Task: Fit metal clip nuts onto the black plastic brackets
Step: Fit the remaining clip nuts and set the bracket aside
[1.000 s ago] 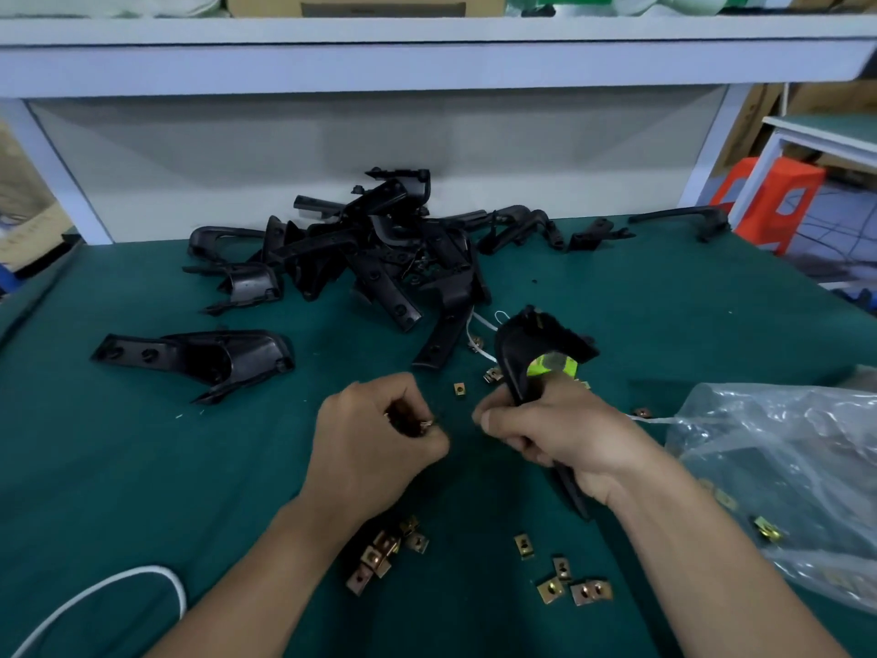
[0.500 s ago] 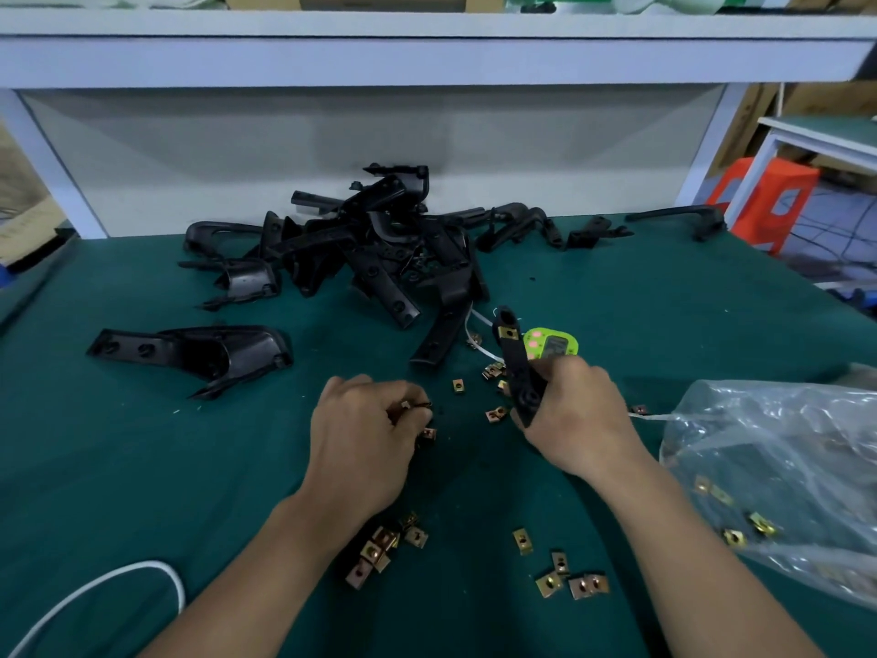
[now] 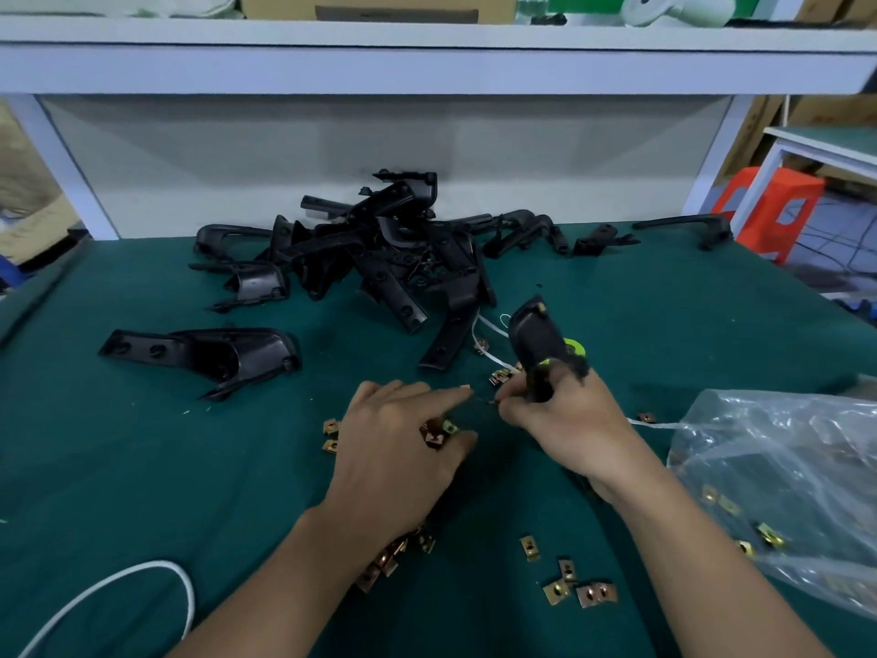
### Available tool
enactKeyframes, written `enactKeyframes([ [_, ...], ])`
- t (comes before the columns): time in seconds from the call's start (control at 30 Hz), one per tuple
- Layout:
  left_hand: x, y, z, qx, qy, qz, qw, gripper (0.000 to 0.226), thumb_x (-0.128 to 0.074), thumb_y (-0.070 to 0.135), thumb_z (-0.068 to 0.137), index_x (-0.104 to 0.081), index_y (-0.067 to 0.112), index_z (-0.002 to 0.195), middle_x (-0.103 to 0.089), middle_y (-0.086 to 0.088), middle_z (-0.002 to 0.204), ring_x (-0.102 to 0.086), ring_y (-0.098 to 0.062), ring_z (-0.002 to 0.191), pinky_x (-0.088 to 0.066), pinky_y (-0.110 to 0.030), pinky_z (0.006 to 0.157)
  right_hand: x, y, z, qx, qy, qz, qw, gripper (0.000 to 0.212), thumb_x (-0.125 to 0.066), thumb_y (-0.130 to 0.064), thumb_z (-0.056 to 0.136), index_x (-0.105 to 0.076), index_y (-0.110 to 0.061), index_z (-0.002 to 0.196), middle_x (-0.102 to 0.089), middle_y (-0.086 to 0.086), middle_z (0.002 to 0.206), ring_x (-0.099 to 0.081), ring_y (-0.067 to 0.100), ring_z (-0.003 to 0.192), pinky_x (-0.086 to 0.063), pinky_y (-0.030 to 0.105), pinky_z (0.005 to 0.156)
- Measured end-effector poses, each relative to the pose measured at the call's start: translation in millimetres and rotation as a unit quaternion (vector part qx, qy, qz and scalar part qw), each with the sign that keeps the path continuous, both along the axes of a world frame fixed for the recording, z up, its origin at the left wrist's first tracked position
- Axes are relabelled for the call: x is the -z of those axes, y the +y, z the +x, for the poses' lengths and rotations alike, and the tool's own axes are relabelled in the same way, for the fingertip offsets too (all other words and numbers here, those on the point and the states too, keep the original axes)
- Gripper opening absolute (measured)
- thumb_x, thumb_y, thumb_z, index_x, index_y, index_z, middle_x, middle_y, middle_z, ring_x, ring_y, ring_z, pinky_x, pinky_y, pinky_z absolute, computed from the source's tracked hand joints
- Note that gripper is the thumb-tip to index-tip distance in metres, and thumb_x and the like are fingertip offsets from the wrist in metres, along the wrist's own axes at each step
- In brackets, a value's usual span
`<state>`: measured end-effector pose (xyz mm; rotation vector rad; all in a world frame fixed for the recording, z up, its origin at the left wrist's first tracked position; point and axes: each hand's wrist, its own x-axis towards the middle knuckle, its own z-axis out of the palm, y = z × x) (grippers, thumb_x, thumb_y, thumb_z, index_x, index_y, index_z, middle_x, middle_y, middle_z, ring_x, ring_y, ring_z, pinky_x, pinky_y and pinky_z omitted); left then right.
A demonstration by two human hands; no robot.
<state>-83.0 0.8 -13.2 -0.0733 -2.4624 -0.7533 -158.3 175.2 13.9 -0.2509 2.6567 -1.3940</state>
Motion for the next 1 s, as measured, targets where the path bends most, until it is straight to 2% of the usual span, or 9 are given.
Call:
enactKeyframes([
  [0.07, -1, 2, 3, 0.015, -0.024, 0.098, 0.995, 0.034, -0.081, 0.032, 0.080, -0.076, 0.036, 0.113, -0.065, 0.027, 0.082, -0.056, 0.009, 0.089, -0.038, -0.010, 0.084, -3, -6, 6, -0.028, -0.086, -0.136, 0.987, 0.015, -0.072, -0.010, 0.084, -0.074, -0.022, 0.075, -0.056, -0.008, 0.053, -0.049, 0.007, 0.047, -0.039, 0.019, 0.042],
  [0.13, -1, 2, 3, 0.027, -0.048, 0.193, 0.980, 0.033, -0.084, 0.023, 0.081, -0.078, 0.037, 0.111, -0.071, 0.028, 0.093, -0.064, 0.009, 0.093, -0.042, -0.004, 0.082, -3, -10, 9, -0.042, -0.151, -0.211, 0.965, 0.018, -0.070, -0.004, 0.088, -0.072, -0.018, 0.078, -0.047, -0.003, 0.052, -0.039, 0.007, 0.044, -0.029, 0.017, 0.040],
  [0.37, -3, -1, 0, 0.045, -0.086, 0.362, 0.927, 0.020, -0.084, 0.015, 0.082, -0.081, 0.035, 0.084, -0.077, 0.013, 0.077, -0.069, 0.002, 0.071, -0.049, -0.009, 0.065, -2, -13, 13, -0.071, -0.218, -0.242, 0.943, 0.001, -0.065, -0.007, 0.094, -0.065, -0.006, 0.094, -0.047, -0.003, 0.053, -0.039, 0.007, 0.043, -0.027, 0.018, 0.038],
  [0.47, -2, 1, -1, 0.030, -0.079, 0.400, 0.913, 0.018, -0.078, 0.015, 0.087, -0.078, 0.031, 0.081, -0.076, 0.006, 0.076, -0.068, -0.006, 0.069, -0.052, -0.014, 0.064, -1, -14, 11, -0.025, -0.126, -0.158, 0.979, 0.009, -0.069, -0.013, 0.087, -0.066, -0.013, 0.078, -0.047, -0.005, 0.054, -0.040, 0.010, 0.049, -0.031, 0.020, 0.041],
  [0.53, -3, 0, -2, 0.034, -0.067, 0.421, 0.904, 0.021, -0.071, 0.011, 0.090, -0.072, 0.028, 0.078, -0.077, 0.003, 0.082, -0.073, -0.012, 0.076, -0.054, -0.016, 0.068, 1, -11, 7, 0.026, 0.019, -0.007, 0.999, 0.016, -0.068, -0.023, 0.082, -0.061, -0.014, 0.071, -0.050, -0.010, 0.052, -0.047, 0.014, 0.052, -0.037, 0.024, 0.045],
  [0.67, -4, -3, -4, 0.037, -0.076, 0.404, 0.911, 0.022, -0.073, 0.006, 0.085, -0.071, 0.027, 0.077, -0.078, 0.003, 0.076, -0.075, -0.012, 0.072, -0.056, -0.020, 0.064, 4, -5, 5, 0.069, 0.174, 0.247, 0.951, 0.012, -0.065, -0.034, 0.079, -0.065, -0.029, 0.090, -0.058, 0.001, 0.067, -0.053, 0.036, 0.069, -0.037, 0.034, 0.061],
  [0.77, -3, -5, -3, 0.046, -0.077, 0.414, 0.906, 0.023, -0.083, 0.006, 0.080, -0.080, 0.029, 0.079, -0.078, 0.001, 0.073, -0.073, -0.014, 0.065, -0.056, -0.020, 0.061, 7, -6, 4, 0.077, 0.213, 0.308, 0.924, 0.020, -0.073, -0.031, 0.080, -0.066, -0.033, 0.099, -0.068, 0.002, 0.078, -0.063, 0.034, 0.077, -0.033, 0.033, 0.062],
  [0.93, -5, -4, 0, 0.076, -0.086, 0.430, 0.895, 0.027, -0.083, 0.011, 0.082, -0.083, 0.037, 0.088, -0.079, 0.004, 0.081, -0.073, -0.010, 0.073, -0.055, -0.018, 0.068, 10, -4, -1, 0.093, 0.234, 0.344, 0.904, 0.024, -0.073, -0.023, 0.075, -0.065, -0.033, 0.096, -0.066, -0.002, 0.074, -0.048, 0.031, 0.064, -0.028, 0.032, 0.061],
  [1.0, -7, -2, 1, 0.089, -0.088, 0.431, 0.894, 0.027, -0.081, 0.013, 0.085, -0.083, 0.039, 0.092, -0.080, 0.004, 0.083, -0.072, -0.006, 0.077, -0.053, -0.014, 0.070, 11, -3, -1, 0.094, 0.230, 0.346, 0.905, 0.025, -0.070, -0.020, 0.076, -0.065, -0.031, 0.097, -0.067, 0.000, 0.076, -0.056, 0.033, 0.068, -0.028, 0.033, 0.061],
])
